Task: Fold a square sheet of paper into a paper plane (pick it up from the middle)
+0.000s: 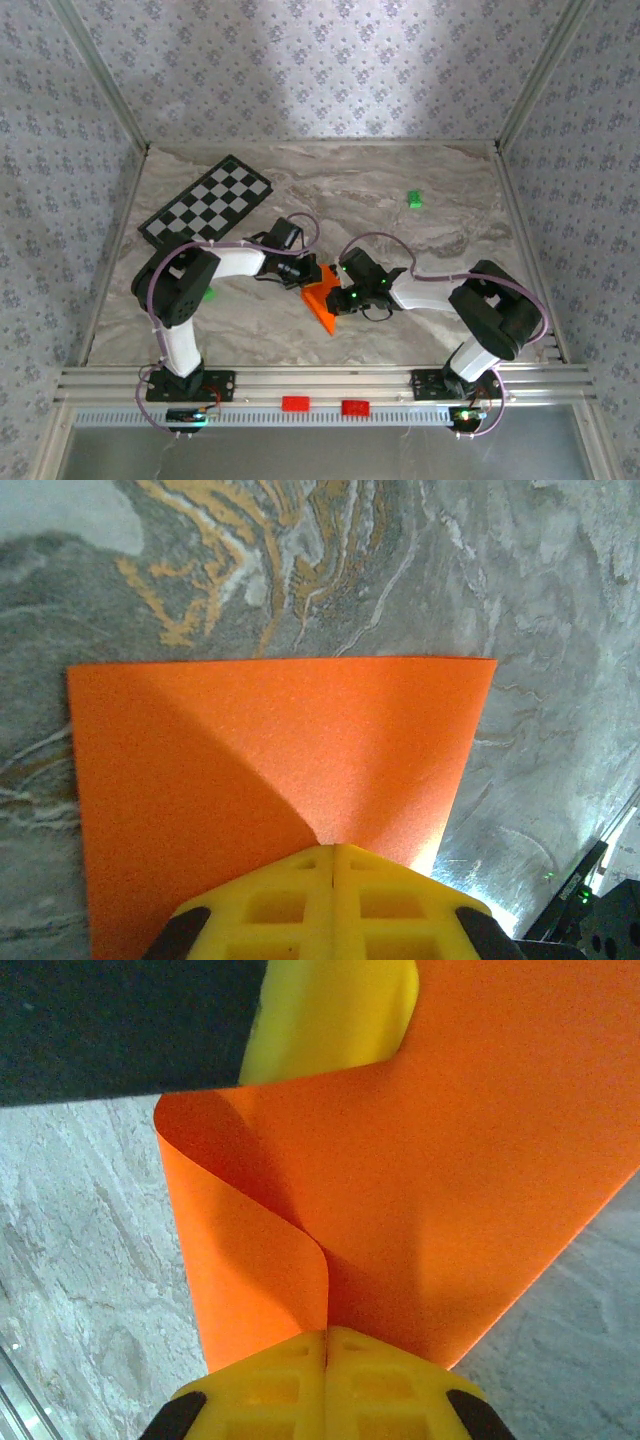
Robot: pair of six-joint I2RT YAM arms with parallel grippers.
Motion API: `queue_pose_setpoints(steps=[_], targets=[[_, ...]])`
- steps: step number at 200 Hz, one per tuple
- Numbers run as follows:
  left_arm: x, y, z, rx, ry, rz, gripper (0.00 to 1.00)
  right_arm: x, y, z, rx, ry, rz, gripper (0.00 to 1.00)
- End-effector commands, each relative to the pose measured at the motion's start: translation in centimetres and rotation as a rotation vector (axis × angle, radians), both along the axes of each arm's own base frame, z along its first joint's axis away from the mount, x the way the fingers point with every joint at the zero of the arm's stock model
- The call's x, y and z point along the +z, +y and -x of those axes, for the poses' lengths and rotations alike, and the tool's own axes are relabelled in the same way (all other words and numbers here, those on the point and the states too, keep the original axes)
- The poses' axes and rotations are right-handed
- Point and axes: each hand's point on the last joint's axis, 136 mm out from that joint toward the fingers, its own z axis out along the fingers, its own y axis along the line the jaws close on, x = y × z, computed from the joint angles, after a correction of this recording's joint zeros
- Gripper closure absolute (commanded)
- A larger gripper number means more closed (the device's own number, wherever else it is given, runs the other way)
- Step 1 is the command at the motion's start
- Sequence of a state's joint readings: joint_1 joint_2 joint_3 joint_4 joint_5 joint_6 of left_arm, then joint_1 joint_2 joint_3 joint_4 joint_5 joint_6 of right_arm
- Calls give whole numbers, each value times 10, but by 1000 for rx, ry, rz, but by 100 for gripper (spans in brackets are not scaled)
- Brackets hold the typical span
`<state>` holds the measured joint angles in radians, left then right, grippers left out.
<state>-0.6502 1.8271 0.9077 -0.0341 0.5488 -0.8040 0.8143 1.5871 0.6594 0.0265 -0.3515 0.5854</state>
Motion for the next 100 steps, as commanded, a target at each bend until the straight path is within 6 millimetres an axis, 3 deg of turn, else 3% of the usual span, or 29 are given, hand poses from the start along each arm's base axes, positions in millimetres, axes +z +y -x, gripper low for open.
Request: queue_pose_setpoints(steps=[1,62,100], targets=[[6,4,1,-4,-6,-35,97,-13,-7,3,2,10,59,100],[62,8,-32,52,-132,2,80,-13,-4,3,-2,9,45,100],[84,20,-15,99,-152,53,87,-12,-1,1,-8,5,34,100]])
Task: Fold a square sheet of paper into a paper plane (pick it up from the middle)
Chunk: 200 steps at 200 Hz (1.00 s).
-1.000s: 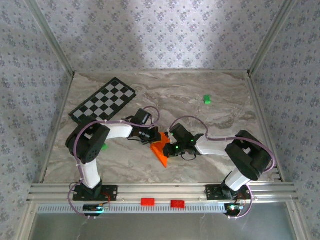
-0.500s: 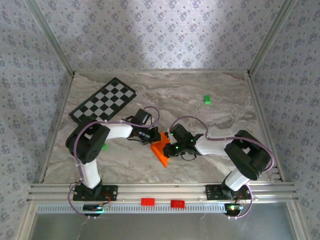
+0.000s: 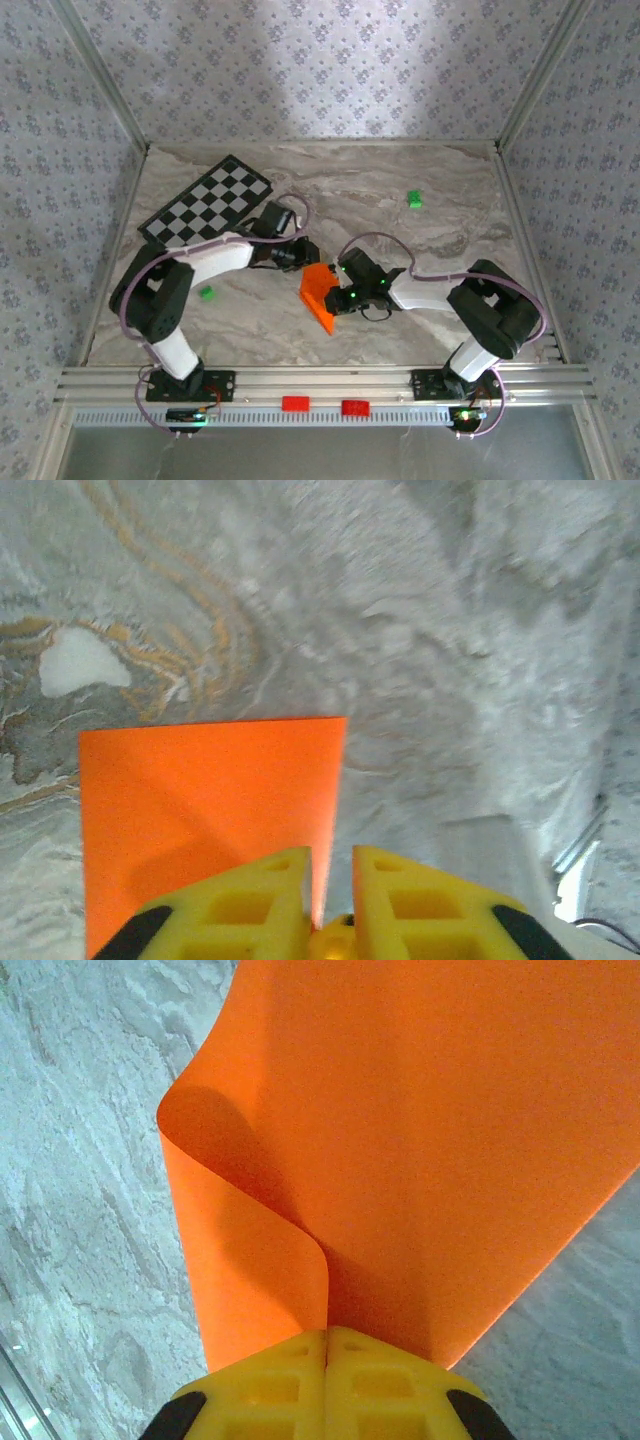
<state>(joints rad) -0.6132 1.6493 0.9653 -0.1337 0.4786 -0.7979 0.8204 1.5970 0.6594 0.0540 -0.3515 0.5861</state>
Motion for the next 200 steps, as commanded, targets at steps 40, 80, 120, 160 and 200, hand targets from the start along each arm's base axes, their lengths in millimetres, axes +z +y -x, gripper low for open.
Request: queue_pose_setpoints(steps=[40,80,120,160,200], targets=[[18,22,49,75,12,106,94,-15,-7,3,-15,20,52,100],[4,22,71,99,43,123,97,-16,-8,4,-15,21,54,100],[-6,8,72,92,74,159,98,-18,-8,4,-17,27,57,100],[-17,-1,73,76,96,142,99,-21,-9,6,-13,35,61,100],[-32,-1,77,73,125,130,99,-21,-8,5,-14,35,61,100]])
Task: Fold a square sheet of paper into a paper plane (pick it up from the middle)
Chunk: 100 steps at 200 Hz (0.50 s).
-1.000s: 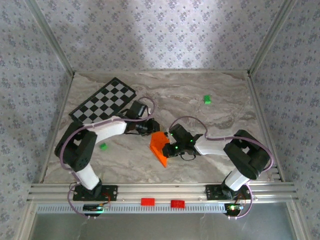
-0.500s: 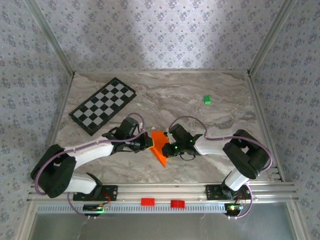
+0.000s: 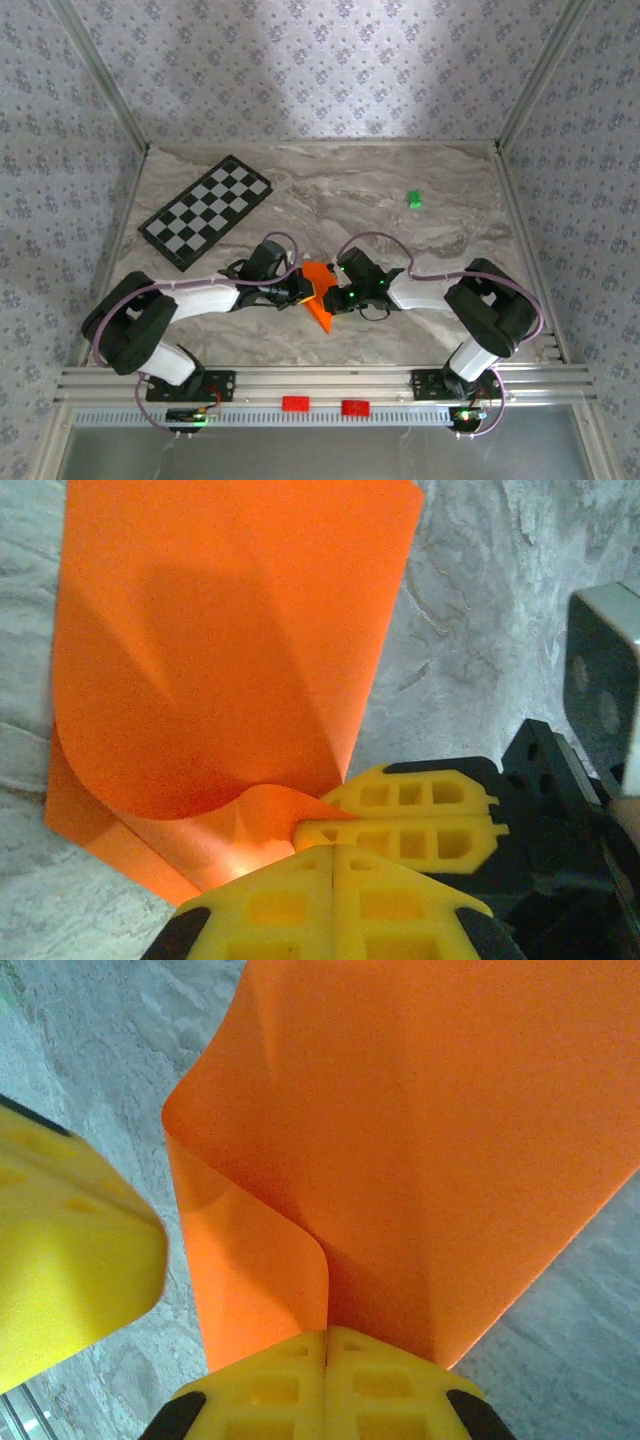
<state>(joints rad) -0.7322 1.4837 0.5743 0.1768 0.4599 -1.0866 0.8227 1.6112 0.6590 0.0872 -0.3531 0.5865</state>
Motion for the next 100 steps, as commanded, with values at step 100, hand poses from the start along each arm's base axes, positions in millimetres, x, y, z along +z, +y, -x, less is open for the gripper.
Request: queue_pose_setpoints(steps=[100], targets=[[-32,2,15,-38,45,-29,100,-24,-15,10,-22,54,83,100]])
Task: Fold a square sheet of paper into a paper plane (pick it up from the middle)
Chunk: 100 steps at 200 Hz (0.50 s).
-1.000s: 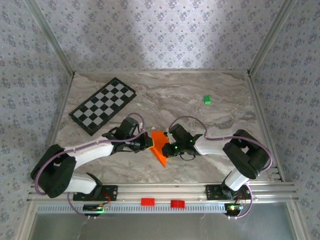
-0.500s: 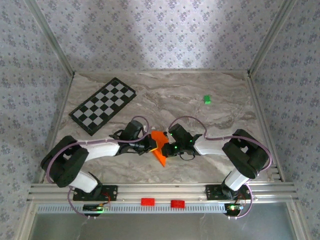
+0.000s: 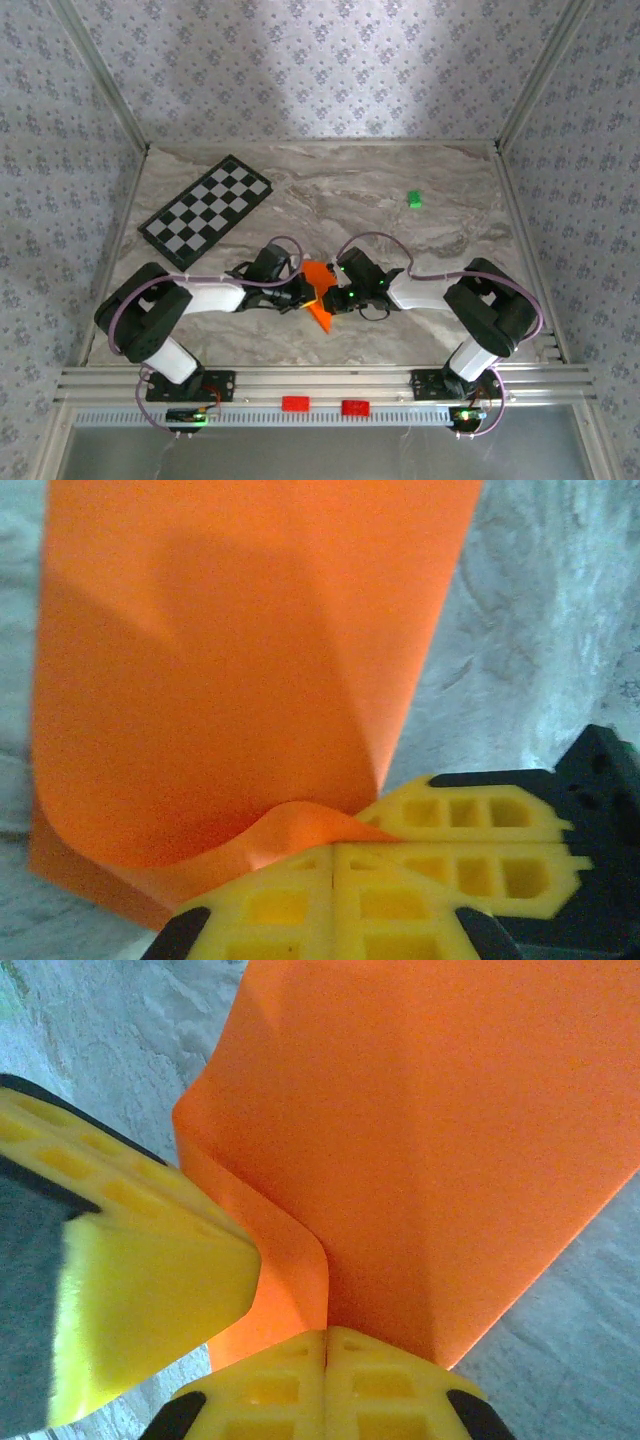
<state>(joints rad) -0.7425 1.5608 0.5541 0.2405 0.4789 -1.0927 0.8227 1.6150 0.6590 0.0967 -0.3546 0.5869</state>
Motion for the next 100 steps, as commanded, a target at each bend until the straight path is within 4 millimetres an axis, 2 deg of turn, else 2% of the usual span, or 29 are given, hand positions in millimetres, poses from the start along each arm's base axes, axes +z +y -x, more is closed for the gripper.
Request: queue_pose_setpoints(steps=[1,34,53,72,100], targets=[[-11,5,9,-19,6,-20,100,-24,-16,11,-23,57,89,100],[-29,24,17,-18,13,-111,100,-25,-17,11,-25,59,92,100],[-29,27,15,-24,-2,-133,98,-25,-17,11,-25,58,93,100],[-14,17,6,-32,-35,-94,96,-26,-18,12,-25,60,95,100],[25,3,-7,-39,-112,-22,92,-26,-19,13,-27,61,99,100]])
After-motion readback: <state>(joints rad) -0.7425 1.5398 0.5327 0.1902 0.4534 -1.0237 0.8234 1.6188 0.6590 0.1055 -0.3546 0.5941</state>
